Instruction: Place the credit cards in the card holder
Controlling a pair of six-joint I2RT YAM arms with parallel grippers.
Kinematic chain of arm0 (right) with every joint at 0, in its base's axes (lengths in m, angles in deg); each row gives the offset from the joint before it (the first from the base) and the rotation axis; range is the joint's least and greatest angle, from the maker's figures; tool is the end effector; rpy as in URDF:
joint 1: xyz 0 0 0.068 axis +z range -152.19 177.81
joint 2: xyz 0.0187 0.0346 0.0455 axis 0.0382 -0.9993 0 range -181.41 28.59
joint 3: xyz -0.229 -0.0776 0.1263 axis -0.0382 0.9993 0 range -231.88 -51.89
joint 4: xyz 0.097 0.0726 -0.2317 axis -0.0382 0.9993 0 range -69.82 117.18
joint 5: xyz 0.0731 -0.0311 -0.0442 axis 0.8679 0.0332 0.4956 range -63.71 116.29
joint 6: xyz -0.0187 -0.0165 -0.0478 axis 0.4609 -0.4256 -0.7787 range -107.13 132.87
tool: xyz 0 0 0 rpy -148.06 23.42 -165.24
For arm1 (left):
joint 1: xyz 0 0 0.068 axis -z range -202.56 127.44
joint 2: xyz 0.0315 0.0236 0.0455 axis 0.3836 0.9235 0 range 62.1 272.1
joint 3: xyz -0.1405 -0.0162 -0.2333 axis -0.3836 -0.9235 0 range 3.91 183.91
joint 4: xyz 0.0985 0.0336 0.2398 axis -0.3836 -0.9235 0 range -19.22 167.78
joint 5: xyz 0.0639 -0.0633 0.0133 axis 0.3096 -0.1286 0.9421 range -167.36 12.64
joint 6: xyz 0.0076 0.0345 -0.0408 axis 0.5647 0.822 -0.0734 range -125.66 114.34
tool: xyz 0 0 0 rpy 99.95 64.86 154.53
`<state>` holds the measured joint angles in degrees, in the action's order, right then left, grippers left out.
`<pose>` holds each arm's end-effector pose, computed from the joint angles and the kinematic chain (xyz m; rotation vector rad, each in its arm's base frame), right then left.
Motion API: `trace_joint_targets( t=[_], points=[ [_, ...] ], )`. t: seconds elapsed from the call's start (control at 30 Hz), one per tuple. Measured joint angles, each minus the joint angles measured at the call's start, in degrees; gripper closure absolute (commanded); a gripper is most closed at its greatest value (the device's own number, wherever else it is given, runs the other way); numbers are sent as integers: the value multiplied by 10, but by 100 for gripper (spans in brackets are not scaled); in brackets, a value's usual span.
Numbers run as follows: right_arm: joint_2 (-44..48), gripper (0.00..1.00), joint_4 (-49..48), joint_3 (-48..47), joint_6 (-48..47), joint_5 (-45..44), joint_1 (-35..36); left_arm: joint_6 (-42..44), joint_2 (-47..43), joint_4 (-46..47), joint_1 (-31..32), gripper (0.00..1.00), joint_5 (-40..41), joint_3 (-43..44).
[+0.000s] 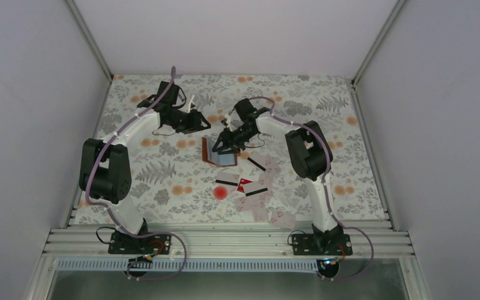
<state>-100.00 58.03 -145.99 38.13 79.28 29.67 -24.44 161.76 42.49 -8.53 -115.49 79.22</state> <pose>0.3668 0.2615 0.1396 0.3548 -2.6135 -1.3466 0.3476 -0.1096 0.2394 0.1370 2.6308 -1.0707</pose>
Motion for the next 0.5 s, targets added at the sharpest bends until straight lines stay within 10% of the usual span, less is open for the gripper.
trace_joint_targets(
  t=[0.5],
  points=[
    [22,66,27,-9,-12,-42,0,19,-3,-18,49,62,49,41]
  ],
)
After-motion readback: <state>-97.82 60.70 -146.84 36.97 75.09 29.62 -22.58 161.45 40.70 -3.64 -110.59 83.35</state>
